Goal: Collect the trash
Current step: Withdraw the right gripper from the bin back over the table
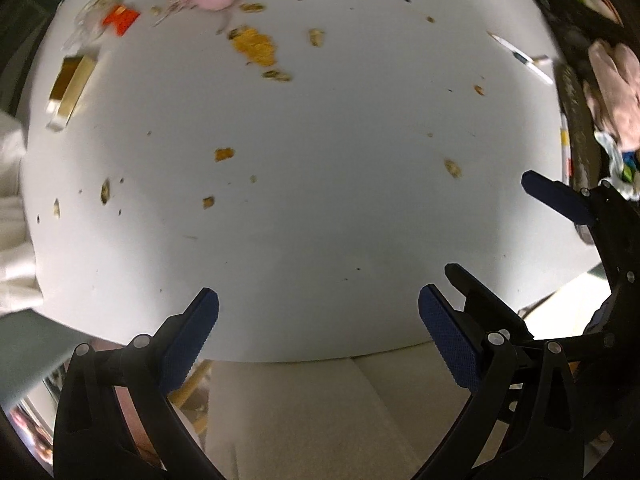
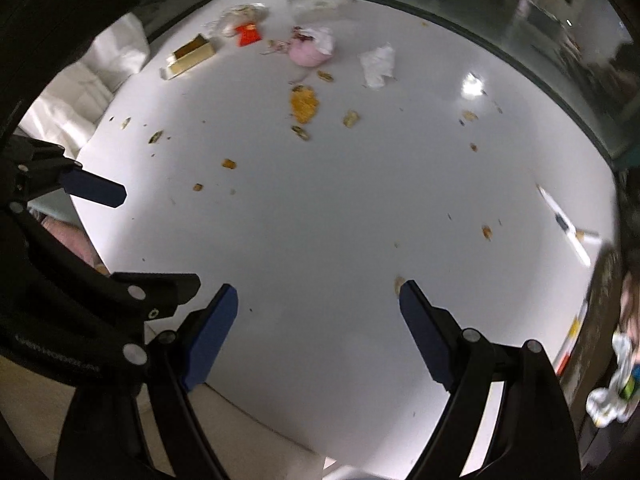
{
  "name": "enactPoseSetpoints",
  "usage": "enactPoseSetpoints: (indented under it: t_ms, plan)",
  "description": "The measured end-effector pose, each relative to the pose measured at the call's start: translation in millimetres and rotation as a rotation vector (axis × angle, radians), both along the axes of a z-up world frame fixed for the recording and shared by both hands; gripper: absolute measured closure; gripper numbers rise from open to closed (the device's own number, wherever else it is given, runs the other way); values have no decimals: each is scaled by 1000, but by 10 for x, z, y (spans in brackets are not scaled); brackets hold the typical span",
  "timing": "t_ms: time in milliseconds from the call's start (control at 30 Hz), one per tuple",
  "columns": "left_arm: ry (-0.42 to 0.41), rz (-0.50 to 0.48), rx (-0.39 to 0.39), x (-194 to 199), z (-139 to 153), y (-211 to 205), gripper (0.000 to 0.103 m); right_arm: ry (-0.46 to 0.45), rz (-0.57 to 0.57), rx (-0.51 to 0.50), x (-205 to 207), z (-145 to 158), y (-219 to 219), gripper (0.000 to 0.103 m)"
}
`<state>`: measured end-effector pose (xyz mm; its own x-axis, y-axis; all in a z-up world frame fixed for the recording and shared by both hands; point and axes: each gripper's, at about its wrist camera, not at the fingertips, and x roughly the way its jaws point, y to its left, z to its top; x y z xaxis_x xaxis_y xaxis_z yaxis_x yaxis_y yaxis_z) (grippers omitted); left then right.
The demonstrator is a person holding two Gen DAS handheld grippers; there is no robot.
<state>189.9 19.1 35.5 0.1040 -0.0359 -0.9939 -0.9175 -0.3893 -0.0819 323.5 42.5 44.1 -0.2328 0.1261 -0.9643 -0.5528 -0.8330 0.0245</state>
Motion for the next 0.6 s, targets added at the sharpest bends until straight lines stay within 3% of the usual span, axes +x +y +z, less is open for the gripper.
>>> enactPoseSetpoints:
  t_ms: [233, 600]
  plan:
    - [9, 79, -13, -250, -69, -131, 6, 27, 28, -17, -242, -108, 0, 23]
    - [0, 117, 0, -889, -65, -72, 6, 28, 42, -11, -783, -120, 61, 23]
